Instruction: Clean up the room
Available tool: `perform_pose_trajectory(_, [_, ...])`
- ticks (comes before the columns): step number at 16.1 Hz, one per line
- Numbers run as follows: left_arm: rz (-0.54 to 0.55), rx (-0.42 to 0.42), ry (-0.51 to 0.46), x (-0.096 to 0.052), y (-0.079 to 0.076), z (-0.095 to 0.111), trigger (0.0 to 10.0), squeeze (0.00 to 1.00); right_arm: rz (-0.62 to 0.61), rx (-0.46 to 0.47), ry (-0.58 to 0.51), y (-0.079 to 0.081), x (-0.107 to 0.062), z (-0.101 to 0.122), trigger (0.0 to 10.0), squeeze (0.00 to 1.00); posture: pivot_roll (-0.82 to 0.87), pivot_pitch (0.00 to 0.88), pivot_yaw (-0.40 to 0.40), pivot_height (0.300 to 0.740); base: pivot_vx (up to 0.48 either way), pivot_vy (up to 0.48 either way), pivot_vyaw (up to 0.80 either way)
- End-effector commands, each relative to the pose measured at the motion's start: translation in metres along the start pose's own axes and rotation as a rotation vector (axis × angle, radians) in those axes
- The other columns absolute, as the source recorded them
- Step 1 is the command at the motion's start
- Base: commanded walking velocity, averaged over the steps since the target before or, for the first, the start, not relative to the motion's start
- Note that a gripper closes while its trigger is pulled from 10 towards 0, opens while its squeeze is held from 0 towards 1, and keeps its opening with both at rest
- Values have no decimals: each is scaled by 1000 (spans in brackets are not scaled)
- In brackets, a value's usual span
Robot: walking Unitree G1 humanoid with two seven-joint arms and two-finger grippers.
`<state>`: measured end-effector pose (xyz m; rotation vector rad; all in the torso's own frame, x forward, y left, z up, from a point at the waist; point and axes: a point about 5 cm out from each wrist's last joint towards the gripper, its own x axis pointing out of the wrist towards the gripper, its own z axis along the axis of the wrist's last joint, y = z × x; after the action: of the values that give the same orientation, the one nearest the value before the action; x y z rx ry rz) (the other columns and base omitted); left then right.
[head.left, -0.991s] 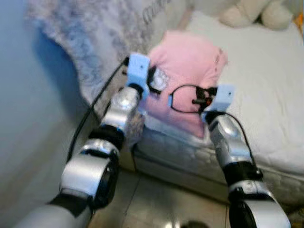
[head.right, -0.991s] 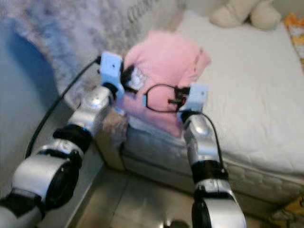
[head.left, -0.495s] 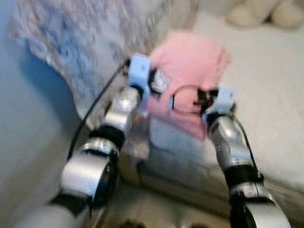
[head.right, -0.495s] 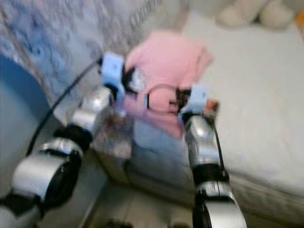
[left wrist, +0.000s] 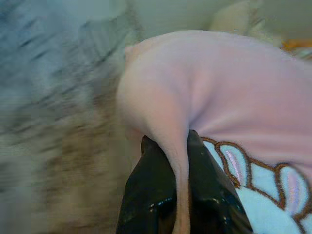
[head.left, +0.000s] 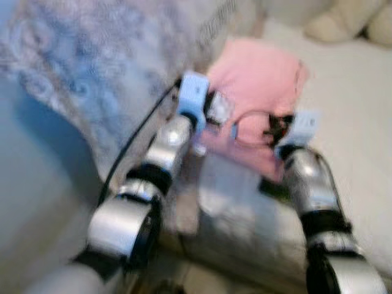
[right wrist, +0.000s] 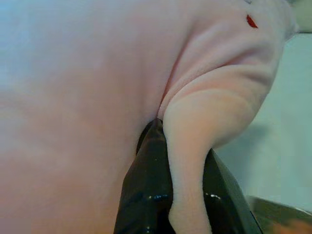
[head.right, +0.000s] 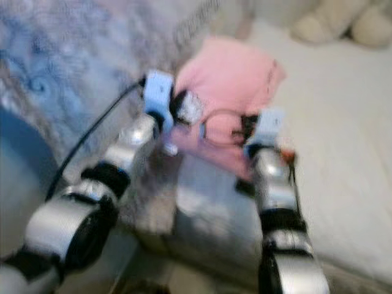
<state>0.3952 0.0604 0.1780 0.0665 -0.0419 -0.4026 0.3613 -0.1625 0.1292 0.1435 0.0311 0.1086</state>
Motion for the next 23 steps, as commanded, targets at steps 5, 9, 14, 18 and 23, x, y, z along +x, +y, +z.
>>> perform_pose_trajectory(5, [61,54,95,5,-18,-10,10000,0,-7,-114,162,-27,0,-20,10000,0,-121,131,68,740,370,0,0])
perform_pose_trajectory(9, [85,39,202,-8,-21,-44,10000,0,-17,-111,356,-20,-9,-62,10000,0,-129,246,68,740,0,0,0])
perform_pose_trajectory(14, [125,107,148,-5,1,-29,10000,0,-12,30,374,8,-8,-74,10000,0,-119,240,47,740,0,0,0])
perform_pose_trajectory(18, [152,160,90,0,14,-9,10000,0,15,119,377,29,-8,-80,10000,0,-118,227,45,740,0,0,0])
perform_pose_trajectory(23, [105,128,110,2,3,-10,10000,0,14,103,386,34,-1,-74,10000,0,-115,216,36,740,0,0,0])
